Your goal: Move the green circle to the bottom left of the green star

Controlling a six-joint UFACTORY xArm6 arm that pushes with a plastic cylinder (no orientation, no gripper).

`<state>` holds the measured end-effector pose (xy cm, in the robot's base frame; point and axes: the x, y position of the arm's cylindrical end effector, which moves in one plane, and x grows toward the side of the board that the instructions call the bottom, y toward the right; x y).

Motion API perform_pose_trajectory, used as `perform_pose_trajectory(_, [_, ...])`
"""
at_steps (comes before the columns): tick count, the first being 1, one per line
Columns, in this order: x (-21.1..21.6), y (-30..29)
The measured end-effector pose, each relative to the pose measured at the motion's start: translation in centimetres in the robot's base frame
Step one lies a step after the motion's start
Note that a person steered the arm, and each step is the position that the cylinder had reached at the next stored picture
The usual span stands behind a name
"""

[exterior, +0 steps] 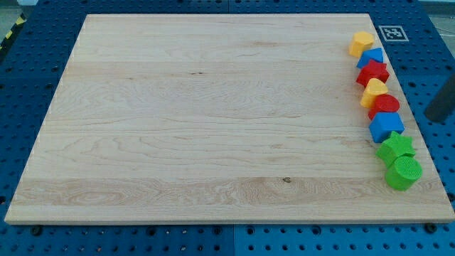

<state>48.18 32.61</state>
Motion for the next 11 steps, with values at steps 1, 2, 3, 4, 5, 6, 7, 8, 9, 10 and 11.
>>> perform_pose_trajectory(1, [5.1, -0.7])
perform_pose_trajectory(2, [5.9, -0.7])
perform_pose_trajectory(3, [9.2, -1.1])
perform_pose_trajectory(4, [9.5, -1.1])
perform_pose_trajectory(5, [9.5, -1.1])
perform_pose_trajectory(6, [9.4, -2.3])
perform_pose_trajectory(7, [9.3, -4.3])
perform_pose_trajectory(8, [8.9, -5.9])
perform_pose_trajectory(9, [8.8, -7.2])
perform_pose_trajectory(10, [9.4, -7.2])
perform_pose_trajectory(11, [11.1, -7.1])
